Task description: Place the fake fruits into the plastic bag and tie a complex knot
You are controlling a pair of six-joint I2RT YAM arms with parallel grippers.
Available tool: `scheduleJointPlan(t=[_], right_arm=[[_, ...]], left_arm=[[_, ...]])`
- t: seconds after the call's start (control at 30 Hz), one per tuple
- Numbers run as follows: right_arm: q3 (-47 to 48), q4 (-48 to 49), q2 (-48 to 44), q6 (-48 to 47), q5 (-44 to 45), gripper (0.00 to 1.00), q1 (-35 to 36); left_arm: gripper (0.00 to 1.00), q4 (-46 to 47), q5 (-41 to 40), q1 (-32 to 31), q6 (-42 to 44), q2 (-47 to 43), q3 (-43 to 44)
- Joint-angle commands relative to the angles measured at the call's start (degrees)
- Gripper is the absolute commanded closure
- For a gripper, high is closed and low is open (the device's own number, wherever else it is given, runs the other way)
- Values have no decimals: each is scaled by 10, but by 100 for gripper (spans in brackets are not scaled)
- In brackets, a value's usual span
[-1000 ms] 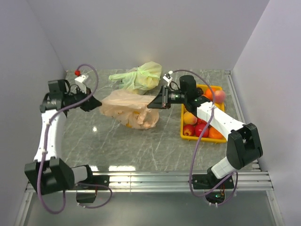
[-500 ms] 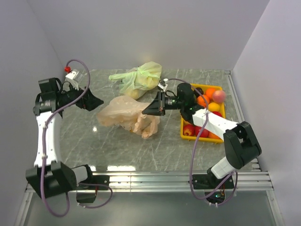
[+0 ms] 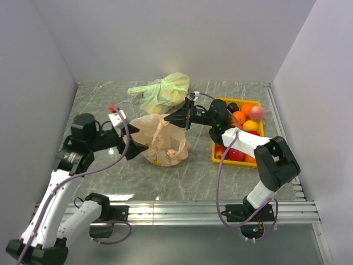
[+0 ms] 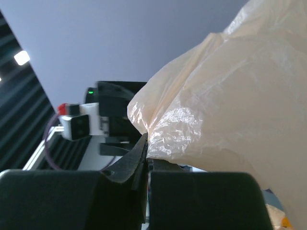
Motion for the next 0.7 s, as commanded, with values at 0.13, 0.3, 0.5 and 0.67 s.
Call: scheduleJointPlan(t=[0.13,0.3,0.5,0.67], right_arm=[[-7,65,-3,46,19,100,23],[-15,50,-9,32,12,100,25],[51,-349,-42,-323,-11,66,-20],[180,-661,-53,-714,62,56,-21]], left_arm=[[3,128,-155,-120,-80,82,-37],[42,150,-179,-140,-130,162,-4],[100,-10,-36,-57,-115,157,72],[100,-41,-13,-40,-162,110,59]])
